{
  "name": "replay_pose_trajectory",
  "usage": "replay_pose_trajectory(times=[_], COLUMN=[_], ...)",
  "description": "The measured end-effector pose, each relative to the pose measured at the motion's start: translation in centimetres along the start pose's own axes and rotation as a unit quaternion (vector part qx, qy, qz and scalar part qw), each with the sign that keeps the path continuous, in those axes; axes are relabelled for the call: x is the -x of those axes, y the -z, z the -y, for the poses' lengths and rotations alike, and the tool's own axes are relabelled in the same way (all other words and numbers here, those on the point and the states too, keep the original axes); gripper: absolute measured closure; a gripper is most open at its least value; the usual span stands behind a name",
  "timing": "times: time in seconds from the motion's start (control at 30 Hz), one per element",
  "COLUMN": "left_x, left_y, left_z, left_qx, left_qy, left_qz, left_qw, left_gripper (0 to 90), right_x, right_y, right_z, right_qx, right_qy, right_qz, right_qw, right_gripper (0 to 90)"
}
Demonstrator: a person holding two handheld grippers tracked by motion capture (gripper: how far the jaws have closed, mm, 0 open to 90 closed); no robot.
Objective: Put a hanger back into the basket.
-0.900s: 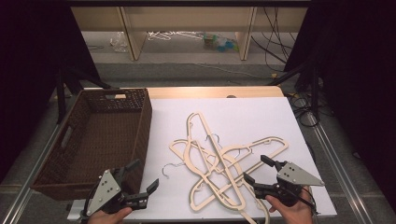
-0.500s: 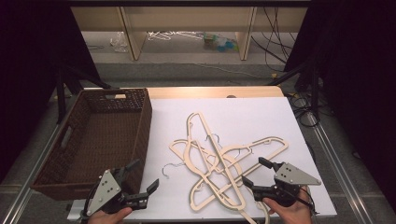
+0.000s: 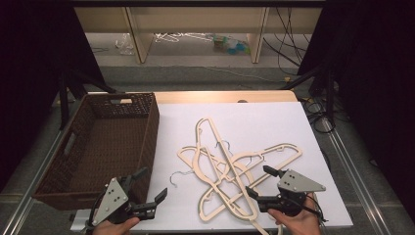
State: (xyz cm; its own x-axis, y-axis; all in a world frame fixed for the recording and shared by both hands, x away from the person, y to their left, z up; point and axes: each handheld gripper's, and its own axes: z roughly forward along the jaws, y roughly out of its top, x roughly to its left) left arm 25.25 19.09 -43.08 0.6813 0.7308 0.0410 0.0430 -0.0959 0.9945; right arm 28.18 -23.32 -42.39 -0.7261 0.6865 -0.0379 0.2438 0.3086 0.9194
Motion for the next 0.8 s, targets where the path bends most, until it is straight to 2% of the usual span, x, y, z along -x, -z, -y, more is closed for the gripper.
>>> replay_pose_trajectory(times=[0.03, 0.07, 0.17, 0.23, 0.3, 0.33, 0.37, 0.43, 0.6, 0.67, 0.7, 0.77, 0.8], left_x=[-0.1, 0.0, 0.0, 0.0, 0.0, 0.0, 0.0, 0.0, 0.0, 0.0, 0.0, 0.0, 0.0], left_y=[0.0, 0.0, 0.0, 0.0, 0.0, 0.0, 0.0, 0.0, 0.0, -0.1, -0.1, -0.1, -0.1], left_z=[0.0, 0.0, 0.0, 0.0, 0.0, 0.0, 0.0, 0.1, 0.1, 0.1, 0.1, 0.1, 0.1], left_qx=[0.0, -0.001, 0.0, -0.002, -0.002, -0.002, -0.002, -0.002, -0.003, -0.005, -0.004, -0.006, -0.005], left_qy=[-0.005, -0.002, -0.002, -0.003, -0.007, -0.008, -0.008, -0.009, -0.007, -0.007, -0.007, -0.011, -0.007], left_qz=[0.001, 0.001, 0.0, 0.0, 0.0, 0.001, 0.001, 0.002, 0.002, 0.002, 0.002, 0.003, 0.003], left_qw=[1.0, 1.0, 1.0, 1.0, 1.0, 1.0, 1.0, 1.0, 1.0, 1.0, 1.0, 0.9999, 1.0], left_gripper=[15.8, 15.8, 15.8, 15.8, 15.8, 15.8, 15.8, 15.8, 15.8, 15.8, 15.8, 15.9, 15.9], right_x=[-0.2, -0.3, -1.3, -2.4, -2.7, -3.2, -3.2, -3.6, -4.0, -4.2, -4.2, -4.4, -4.4], right_y=[-0.3, -0.6, -1.7, -3.1, -3.6, -4.5, -4.5, -5.4, -7.3, -8.1, -8.3, -8.9, -9.1], right_z=[-0.2, -0.3, -0.7, -0.7, -0.8, -0.8, -0.8, -0.8, -0.3, 0.0, -0.1, 0.1, 0.0], right_qx=[-0.005, -0.006, -0.035, -0.068, -0.077, -0.096, -0.096, -0.117, -0.166, -0.173, -0.19, -0.195, -0.208], right_qy=[0.0, 0.01, 0.013, 0.031, 0.039, 0.046, 0.046, 0.05, 0.035, 0.037, 0.035, 0.035, 0.039], right_qz=[-0.005, -0.007, -0.022, -0.046, -0.053, -0.06, -0.06, -0.069, -0.084, -0.083, -0.091, -0.089, -0.095], right_qw=[1.0, 0.9999, 0.999, 0.9961, 0.9948, 0.9925, 0.9925, 0.9895, 0.982, 0.9807, 0.977, 0.9762, 0.9728], right_gripper=[16.4, 16.5, 16.7, 20.9, 21.6, 23.0, 23.0, 25.7, 33.6, 37.2, 39.0, 41.8, 43.5])
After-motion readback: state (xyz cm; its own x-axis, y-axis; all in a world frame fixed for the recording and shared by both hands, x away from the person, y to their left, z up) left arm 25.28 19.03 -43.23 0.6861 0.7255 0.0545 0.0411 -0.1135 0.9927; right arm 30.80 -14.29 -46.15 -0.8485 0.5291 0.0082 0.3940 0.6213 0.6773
